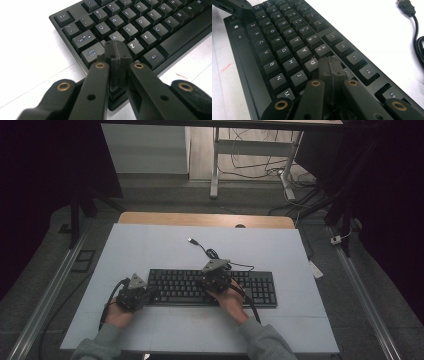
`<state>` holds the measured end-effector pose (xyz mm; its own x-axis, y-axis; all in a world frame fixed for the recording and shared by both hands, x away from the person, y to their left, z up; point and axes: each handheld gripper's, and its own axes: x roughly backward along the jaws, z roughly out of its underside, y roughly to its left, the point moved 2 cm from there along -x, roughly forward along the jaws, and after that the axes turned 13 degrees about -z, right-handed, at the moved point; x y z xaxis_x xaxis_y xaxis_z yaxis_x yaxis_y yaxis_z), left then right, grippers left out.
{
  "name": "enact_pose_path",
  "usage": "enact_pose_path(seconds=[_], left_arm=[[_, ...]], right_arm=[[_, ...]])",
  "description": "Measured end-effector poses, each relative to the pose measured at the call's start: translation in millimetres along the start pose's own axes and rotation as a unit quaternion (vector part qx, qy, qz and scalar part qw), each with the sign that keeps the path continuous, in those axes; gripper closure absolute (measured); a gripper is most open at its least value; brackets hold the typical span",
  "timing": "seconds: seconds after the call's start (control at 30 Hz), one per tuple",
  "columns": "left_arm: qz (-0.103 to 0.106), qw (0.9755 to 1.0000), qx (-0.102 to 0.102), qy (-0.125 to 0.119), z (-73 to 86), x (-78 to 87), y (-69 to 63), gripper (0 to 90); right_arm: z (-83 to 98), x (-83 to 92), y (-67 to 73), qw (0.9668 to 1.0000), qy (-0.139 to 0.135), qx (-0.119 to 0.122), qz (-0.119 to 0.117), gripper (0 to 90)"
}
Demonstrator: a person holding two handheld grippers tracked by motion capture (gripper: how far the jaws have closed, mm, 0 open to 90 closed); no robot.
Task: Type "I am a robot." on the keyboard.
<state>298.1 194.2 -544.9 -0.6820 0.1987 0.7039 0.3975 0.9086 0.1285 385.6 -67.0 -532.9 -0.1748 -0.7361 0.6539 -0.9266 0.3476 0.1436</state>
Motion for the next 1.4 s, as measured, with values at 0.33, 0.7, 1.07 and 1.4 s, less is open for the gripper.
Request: enact_pose_path(seconds=[0.33, 0.7, 1.07, 1.4], left_arm=[[0.001, 0.9997, 0.013, -0.020, -2.1, 5.3, 2.1, 88.3], [0.009, 0.9986, 0.029, -0.043, -3.7, 11.3, 4.3, 74.9], [0.005, 0.9979, 0.047, -0.044, -4.1, 12.2, 6.2, 47.3], [0.007, 0.9976, 0.056, -0.040, -3.5, 13.2, 8.8, 36.9]], right_arm=[[-6.6, 15.4, 4.2, 0.9992, -0.039, 0.011, 0.001, 89.8], [-1.2, 39.4, -0.4, 0.9980, -0.061, -0.005, -0.015, 72.8], [13.2, 62.0, -1.0, 0.9972, -0.072, -0.012, -0.015, 56.9], [42.1, 97.7, -1.4, 0.9966, -0.079, -0.023, 0.005, 52.4]])
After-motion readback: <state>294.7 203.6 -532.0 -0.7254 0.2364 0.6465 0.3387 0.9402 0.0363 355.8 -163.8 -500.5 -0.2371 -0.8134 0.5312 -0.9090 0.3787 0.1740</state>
